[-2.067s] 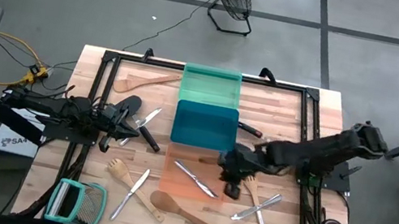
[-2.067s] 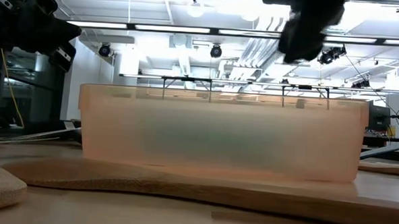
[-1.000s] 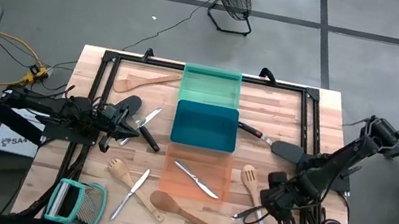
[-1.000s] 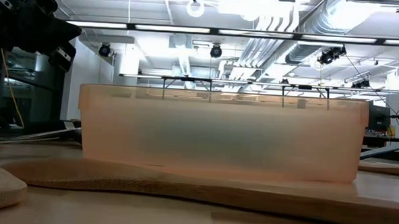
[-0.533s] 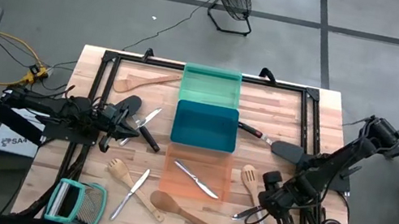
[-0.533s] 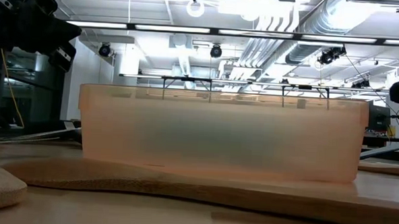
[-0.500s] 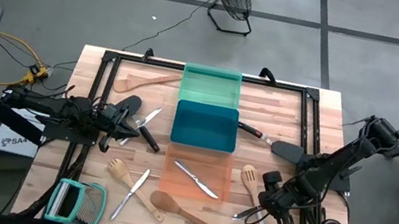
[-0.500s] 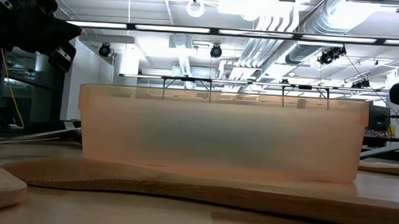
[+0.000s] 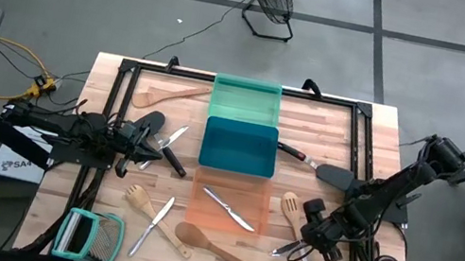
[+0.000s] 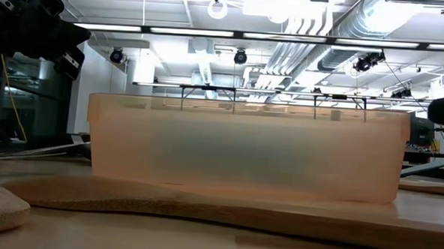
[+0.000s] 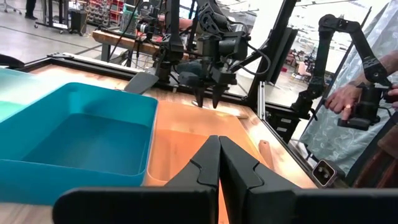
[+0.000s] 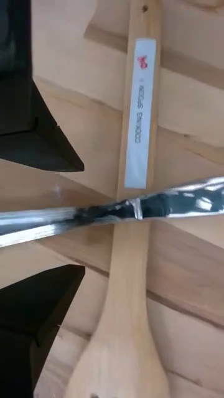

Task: Pick & Place Kitchen Items
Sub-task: Put the silver knife into the orange bin

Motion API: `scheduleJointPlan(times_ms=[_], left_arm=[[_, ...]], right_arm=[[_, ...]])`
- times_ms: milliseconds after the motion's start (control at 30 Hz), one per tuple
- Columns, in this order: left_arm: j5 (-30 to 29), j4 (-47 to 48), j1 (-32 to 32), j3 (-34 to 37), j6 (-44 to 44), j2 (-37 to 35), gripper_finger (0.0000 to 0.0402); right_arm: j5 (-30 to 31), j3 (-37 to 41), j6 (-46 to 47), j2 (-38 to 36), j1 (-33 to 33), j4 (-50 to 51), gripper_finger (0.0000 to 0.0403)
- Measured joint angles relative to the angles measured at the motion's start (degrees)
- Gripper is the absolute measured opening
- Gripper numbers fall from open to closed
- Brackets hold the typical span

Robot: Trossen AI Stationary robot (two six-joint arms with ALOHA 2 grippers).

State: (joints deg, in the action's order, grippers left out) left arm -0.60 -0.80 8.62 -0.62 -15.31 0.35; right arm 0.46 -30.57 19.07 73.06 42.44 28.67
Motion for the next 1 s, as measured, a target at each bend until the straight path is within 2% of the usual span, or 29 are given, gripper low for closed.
scheduleJointPlan(times_ms=[167,767,1000], left_arm=[[0.00,0.02,0.02,0.00,0.00,-0.01,0.0000],[0.00,0.02,0.02,0.00,0.00,0.01,0.0000],[0.00,0.02,0.02,0.00,0.00,-0.01,0.0000]], right_arm=[[2.22,0.00,-2.81,0.00,0.00,-0.68,0.0248],[1.12,-0.22,-4.12,5.55,0.00,-3.81,0.0248],[1.35,-0.24,-4.19,6.08,0.00,-3.63,0.0222]])
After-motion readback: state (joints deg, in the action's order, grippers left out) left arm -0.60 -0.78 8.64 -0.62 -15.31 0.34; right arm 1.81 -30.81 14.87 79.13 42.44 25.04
